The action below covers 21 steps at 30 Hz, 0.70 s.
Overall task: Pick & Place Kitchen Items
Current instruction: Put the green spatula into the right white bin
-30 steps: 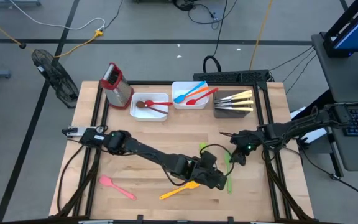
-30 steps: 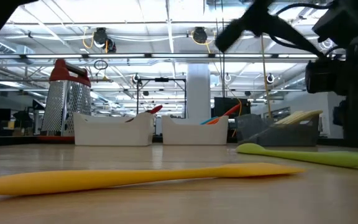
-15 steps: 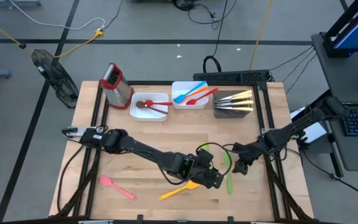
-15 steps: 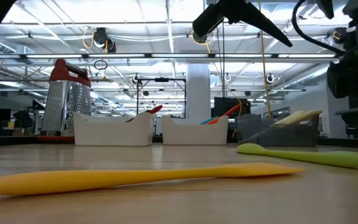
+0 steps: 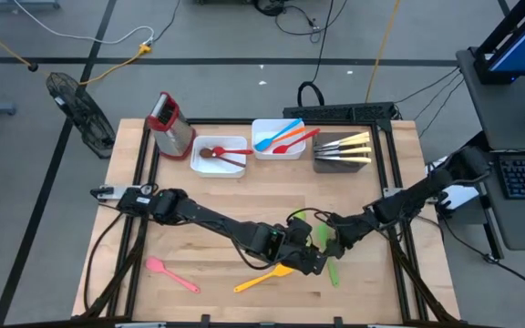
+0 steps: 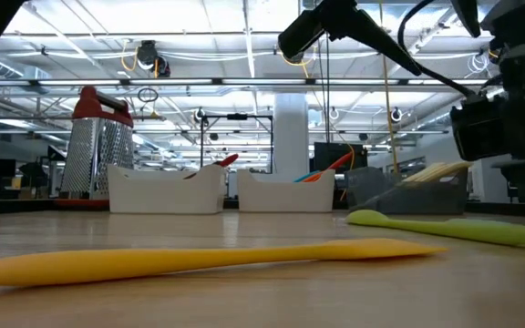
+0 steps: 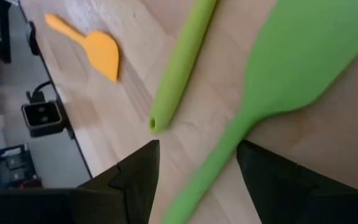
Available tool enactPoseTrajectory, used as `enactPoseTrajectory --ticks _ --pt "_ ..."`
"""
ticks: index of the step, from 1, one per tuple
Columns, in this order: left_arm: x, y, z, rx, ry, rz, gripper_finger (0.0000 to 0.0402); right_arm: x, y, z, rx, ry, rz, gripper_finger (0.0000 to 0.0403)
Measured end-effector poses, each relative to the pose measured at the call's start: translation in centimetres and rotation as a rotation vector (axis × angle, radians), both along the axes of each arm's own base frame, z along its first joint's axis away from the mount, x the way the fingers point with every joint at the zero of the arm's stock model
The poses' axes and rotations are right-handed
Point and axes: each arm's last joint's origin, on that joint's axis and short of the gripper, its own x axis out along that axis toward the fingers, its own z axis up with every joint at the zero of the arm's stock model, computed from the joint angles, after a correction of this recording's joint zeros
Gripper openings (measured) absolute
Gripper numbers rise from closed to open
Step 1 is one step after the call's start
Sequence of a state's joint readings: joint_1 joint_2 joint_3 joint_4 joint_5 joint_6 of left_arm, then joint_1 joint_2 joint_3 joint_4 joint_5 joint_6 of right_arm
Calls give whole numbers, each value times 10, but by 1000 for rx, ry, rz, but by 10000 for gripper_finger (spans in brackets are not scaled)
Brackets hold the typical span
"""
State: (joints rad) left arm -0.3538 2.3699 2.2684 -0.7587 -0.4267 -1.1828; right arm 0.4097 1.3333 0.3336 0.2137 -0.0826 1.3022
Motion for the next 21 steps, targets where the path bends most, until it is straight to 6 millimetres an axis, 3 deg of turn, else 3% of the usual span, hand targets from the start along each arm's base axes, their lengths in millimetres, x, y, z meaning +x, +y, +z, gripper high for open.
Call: enactPoseTrajectory --ticks 12,21 --pt "-1 0 -1 37 19 -44 209 4 -12 -9 -206 -29 -132 161" --pt "-2 0 -1 35 53 -83 209 4 -14 -9 -292 -52 -20 137"
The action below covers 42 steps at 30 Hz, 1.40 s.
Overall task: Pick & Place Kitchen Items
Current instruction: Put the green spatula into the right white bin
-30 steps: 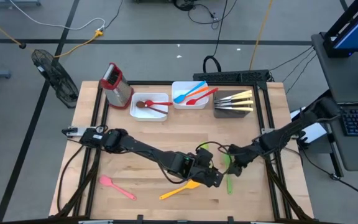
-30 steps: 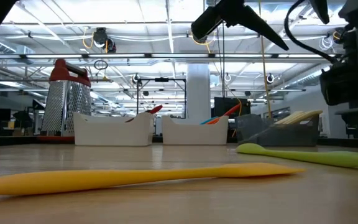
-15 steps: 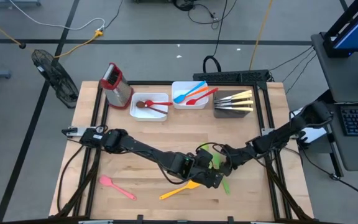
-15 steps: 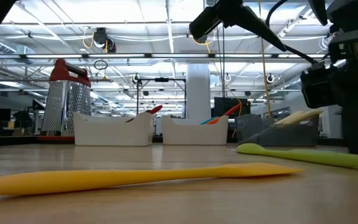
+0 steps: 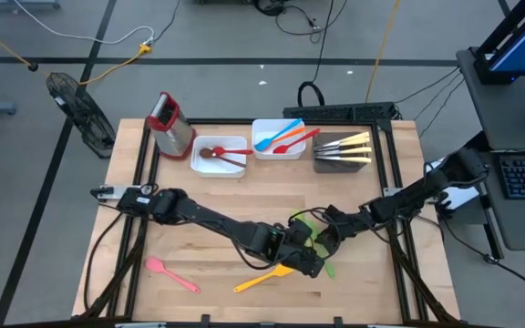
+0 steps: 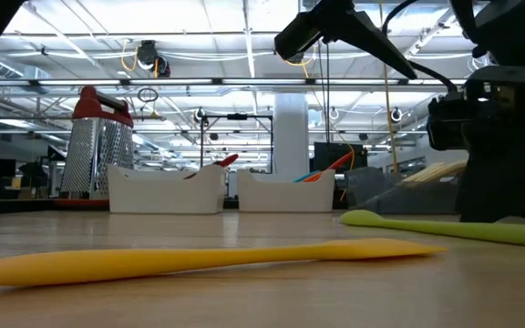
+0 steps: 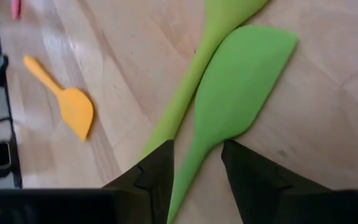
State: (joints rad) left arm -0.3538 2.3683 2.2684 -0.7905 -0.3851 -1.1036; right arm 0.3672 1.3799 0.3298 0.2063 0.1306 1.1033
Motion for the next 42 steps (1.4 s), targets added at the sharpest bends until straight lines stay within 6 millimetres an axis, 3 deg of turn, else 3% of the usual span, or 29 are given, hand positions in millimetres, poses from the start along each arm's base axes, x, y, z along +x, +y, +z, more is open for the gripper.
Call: enactPoseTrajectory --ticks 19,22,25,42 --pt "-10 -9 10 14 5 -21 209 -10 11 35 184 -130 208 85" --pt "-9 -10 10 13 0 -17 209 -12 15 39 266 -124 337 82" --pt "-9 -10 10 5 -1 -13 209 -12 15 39 235 -149 447 82" --pt "-9 -11 10 -28 -11 14 209 -3 17 50 265 -279 390 84"
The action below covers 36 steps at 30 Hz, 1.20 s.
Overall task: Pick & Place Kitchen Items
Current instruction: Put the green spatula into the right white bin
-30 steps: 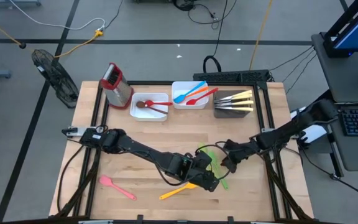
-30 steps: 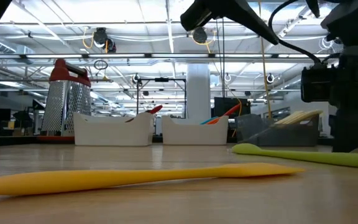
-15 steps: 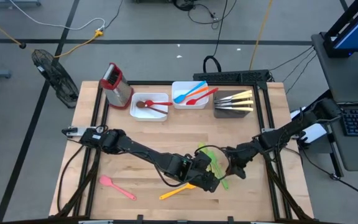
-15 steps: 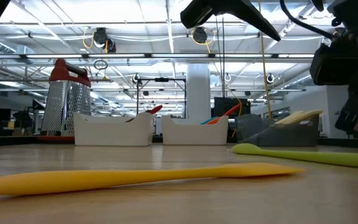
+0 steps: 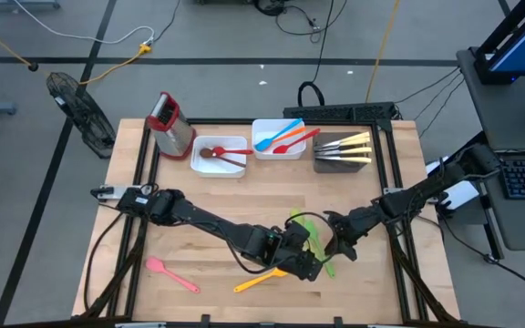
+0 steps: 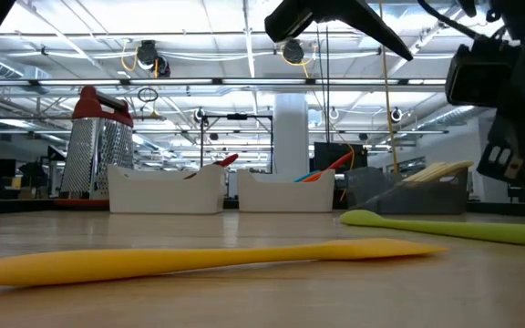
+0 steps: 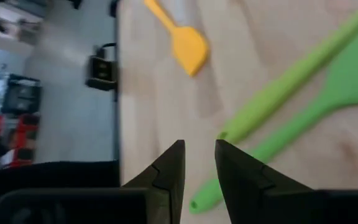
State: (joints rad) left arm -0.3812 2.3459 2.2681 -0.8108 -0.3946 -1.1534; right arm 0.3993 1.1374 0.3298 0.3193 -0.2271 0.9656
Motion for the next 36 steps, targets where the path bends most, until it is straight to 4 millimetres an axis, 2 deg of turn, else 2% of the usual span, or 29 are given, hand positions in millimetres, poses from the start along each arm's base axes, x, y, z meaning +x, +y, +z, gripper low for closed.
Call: enactPoseTrajectory --ticks 6,12,15,25,31,36 --pt "0 0 0 -3 0 2 209 -4 4 -4 -136 40 -65 82" --pt "0 0 0 -2 0 2 209 7 15 23 -365 62 -89 88" --pt "0 0 0 3 -1 2 209 12 18 30 -457 105 -93 95" --pt "-1 0 0 21 9 -9 209 35 29 7 -594 269 -53 106" --pt "-9 1 12 79 -2 17 209 52 36 4 -617 277 -40 105" --pt "-20 -1 26 129 -5 44 209 54 35 -9 -671 345 -39 105"
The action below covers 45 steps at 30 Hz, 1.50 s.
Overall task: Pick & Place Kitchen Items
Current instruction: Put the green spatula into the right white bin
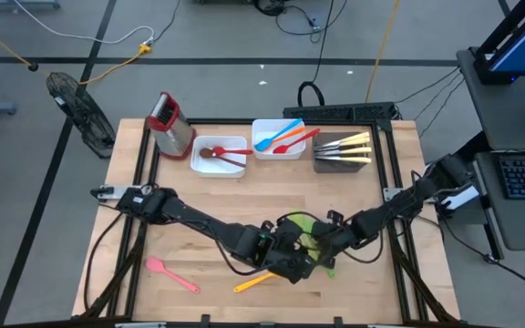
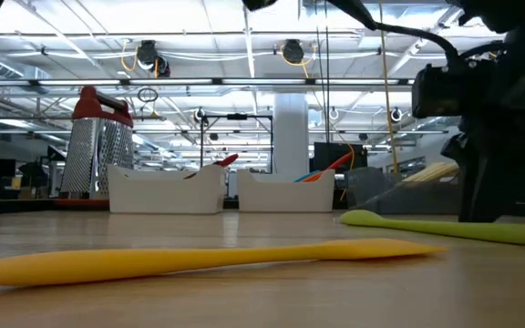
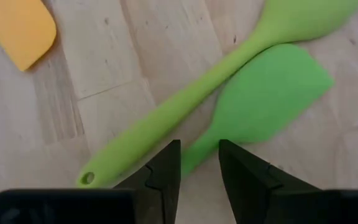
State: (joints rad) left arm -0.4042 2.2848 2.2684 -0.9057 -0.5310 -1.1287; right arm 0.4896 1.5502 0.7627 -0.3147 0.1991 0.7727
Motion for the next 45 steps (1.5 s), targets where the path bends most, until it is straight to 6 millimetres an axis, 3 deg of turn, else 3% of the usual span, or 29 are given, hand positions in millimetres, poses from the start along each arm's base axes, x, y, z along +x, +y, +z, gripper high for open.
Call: enactPoseTrajectory --ticks 7,12,21,28,45 --pt "-7 -6 4 14 1 13 209 -3 -5 -6 -100 38 -37 106" --pt "-8 -7 4 7 -2 22 209 -10 -24 -9 -266 134 -85 107" --pt "-8 -7 4 27 -15 39 209 -3 -56 -10 -428 151 -126 116" --pt "-9 -9 5 34 -22 41 209 -3 -69 -7 -422 155 -177 116" --pt "-10 -12 5 35 -27 45 209 -1 -70 -7 -375 154 -175 116"
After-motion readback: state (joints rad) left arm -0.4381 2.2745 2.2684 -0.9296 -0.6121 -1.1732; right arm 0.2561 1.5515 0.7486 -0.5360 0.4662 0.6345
